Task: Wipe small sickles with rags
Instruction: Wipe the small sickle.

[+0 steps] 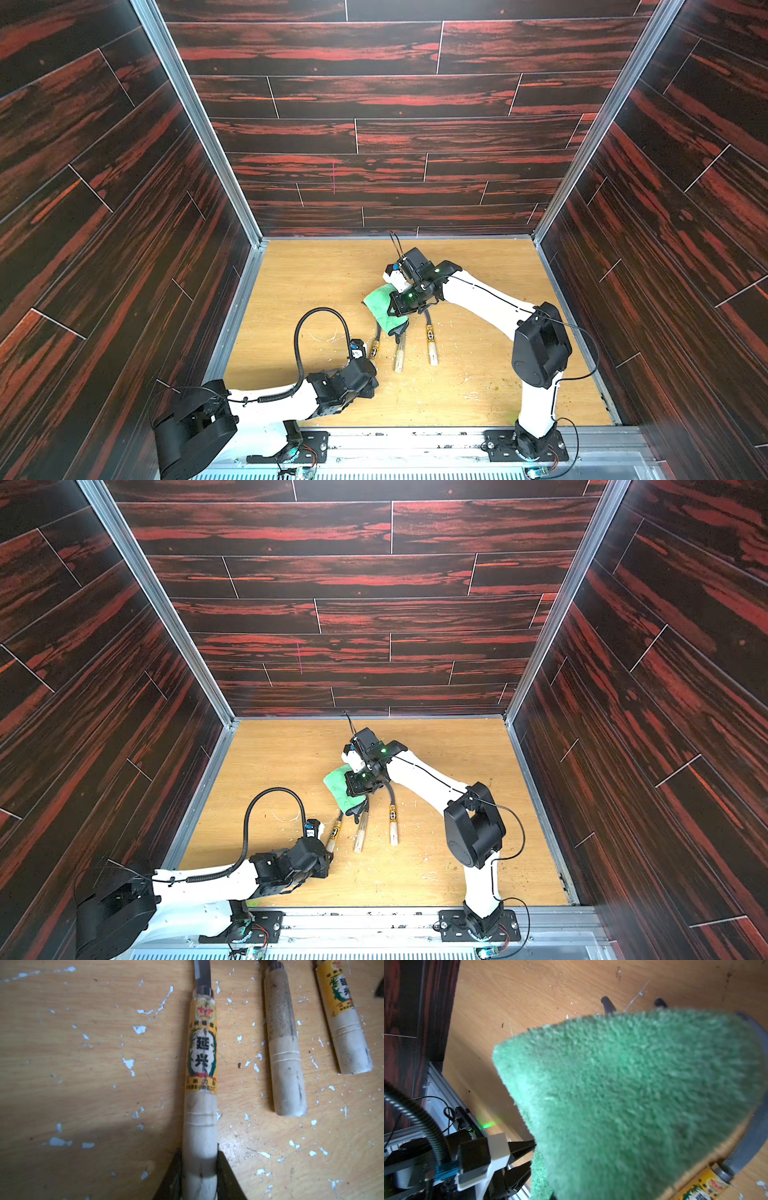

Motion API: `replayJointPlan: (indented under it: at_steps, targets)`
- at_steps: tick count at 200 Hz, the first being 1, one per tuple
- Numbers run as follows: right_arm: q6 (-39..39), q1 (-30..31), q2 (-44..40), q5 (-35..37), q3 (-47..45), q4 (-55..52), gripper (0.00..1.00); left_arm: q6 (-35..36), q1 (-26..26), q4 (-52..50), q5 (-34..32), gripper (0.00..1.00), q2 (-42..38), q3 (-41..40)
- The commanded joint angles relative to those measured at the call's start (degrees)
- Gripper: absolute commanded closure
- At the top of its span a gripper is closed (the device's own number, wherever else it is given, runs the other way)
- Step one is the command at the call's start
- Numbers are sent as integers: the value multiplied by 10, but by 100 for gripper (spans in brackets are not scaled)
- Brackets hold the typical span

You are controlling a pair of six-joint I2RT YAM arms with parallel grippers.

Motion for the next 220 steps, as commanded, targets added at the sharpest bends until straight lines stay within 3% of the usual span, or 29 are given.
replayJointPlan:
  at_steps: [1,41,70,164,220]
  targets:
    - [0,-8,-12,8,-4,-2,100,10,0,-55,4,78,-1,20]
    - [0,-14,-26,8,-21,9,100,27,0,-119,-15,57,-27,61]
    - [-2,-21,-40,8,-36,14,100,29,0,-139,-29,53,-24,81]
    - [-4,-40,-92,4,-87,26,100,43,13,-120,-52,54,105,146]
    - [-5,-49,-108,4,-108,30,100,56,40,-122,-28,58,127,157]
